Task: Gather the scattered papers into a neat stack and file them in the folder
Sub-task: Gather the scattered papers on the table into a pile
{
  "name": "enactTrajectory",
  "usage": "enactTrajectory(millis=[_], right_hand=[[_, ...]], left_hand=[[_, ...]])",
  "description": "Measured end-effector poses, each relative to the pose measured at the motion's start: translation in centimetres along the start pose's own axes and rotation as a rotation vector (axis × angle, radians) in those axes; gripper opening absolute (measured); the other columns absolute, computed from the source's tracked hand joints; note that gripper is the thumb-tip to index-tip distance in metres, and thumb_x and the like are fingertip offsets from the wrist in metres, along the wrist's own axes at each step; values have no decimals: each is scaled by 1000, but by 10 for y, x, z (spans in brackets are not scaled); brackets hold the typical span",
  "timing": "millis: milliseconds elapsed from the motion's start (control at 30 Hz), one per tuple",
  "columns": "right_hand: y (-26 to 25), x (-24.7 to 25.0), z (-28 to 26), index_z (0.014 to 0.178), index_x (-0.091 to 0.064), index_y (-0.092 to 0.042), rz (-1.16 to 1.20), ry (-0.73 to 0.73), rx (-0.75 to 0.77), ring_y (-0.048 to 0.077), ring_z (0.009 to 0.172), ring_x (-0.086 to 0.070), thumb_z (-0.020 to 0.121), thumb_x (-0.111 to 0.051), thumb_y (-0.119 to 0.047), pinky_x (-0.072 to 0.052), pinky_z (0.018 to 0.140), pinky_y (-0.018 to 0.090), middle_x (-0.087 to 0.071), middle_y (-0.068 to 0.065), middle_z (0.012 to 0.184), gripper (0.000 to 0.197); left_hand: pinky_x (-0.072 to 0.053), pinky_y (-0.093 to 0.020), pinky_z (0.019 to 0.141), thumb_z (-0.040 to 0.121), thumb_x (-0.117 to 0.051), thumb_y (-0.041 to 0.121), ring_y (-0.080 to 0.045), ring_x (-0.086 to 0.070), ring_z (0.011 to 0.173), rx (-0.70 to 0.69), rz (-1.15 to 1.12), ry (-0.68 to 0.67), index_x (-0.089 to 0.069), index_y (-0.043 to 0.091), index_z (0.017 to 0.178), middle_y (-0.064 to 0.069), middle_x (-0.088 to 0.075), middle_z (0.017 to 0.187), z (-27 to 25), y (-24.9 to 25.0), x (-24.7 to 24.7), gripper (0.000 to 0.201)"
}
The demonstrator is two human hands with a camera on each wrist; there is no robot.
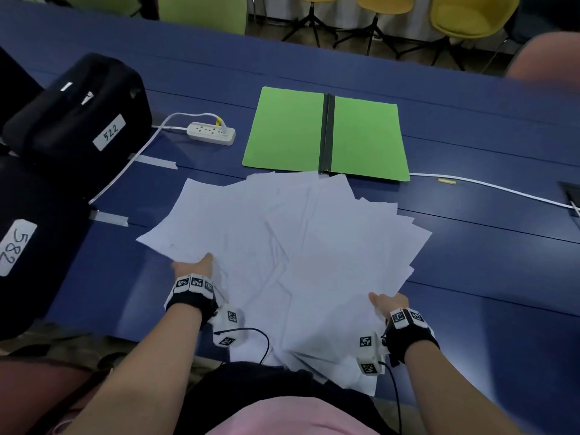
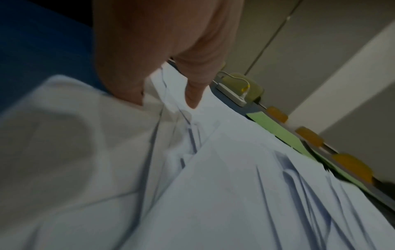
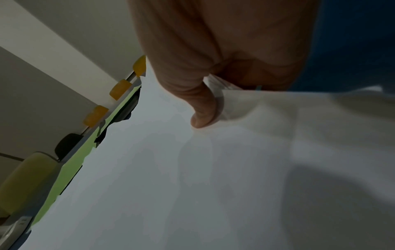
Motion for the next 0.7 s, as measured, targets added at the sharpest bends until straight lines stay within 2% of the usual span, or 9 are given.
enactTrajectory(millis=[100,167,200,300,333,433,500,600,700], right_hand=[[2,0,2,136,-36,11,46,12,-28,35,124,-51,88,-62,-18,-42,92,35,-48,20,140,61],[2,1,1,134,-39,12,65,21,-33,36,122,-52,89,-60,-13,-42,91,35,-50,21,137,56],[1,1,0,131,-41,13,78,25,-26,36,120,-53,89,-59,-11,-41,87,34,-53,22,134,52],[0,0,-2,121,-49,12,60,8,-16,32,104,-57,89,-59,-12,-37,78,30,-58,20,116,42],[0,0,-2,113,-52,9,61,4,-9,30,97,-56,89,-59,-14,-37,77,29,-58,19,112,35],[0,0,-2,100,-51,3,49,7,-9,22,87,-48,88,-61,-18,-38,71,28,-60,18,108,26],[-2,-1,-1,110,-53,8,45,10,-26,24,90,-51,89,-61,-14,-39,68,29,-60,22,121,32],[-5,1,-8,125,-46,15,101,48,-44,35,114,-56,90,-59,-8,-40,79,33,-55,25,131,44],[-7,4,-19,127,-45,16,127,73,-39,38,120,-53,90,-57,-4,-42,96,39,-54,25,132,44]], left_hand=[[-41,-30,99,82,-71,23,-29,-55,121,-115,9,-105,-47,-3,132,-16,-55,134,-13,18,-22,62],[-40,-27,98,89,-65,23,-27,-55,122,-143,-47,-127,-52,-2,129,-14,-57,132,-12,20,-30,49],[-42,-27,94,90,-63,24,-26,-59,116,-144,-80,-151,-56,0,125,-13,-60,127,-14,23,-33,43],[-48,-31,72,86,-67,35,-18,-65,70,-81,-145,-243,-63,7,102,-13,-66,93,-11,25,-36,33],[-48,-31,74,86,-66,36,-20,-64,73,-61,-116,-245,-61,5,108,-12,-65,95,-12,26,-35,38],[-41,-36,99,91,-60,21,-32,-54,119,-87,100,-147,-43,-9,132,-19,-53,132,-8,25,-28,54],[-39,-36,101,92,-57,16,-35,-49,125,-156,212,-144,-42,-13,132,-21,-49,136,-6,24,-32,51],[-42,-36,95,95,-53,15,-31,-56,107,-239,214,-216,-53,-15,116,-20,-59,114,-3,14,-41,37],[-39,-28,83,98,-45,29,-21,-50,92,-259,161,-310,-54,1,96,-10,-53,96,-8,7,-45,29]])
Point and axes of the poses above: each hand's wrist, its own z-axis towards the middle knuckle, its own x-axis out of the back of the hand, y = z × x, the point moved 4 cm from there along z, towards the middle knuckle
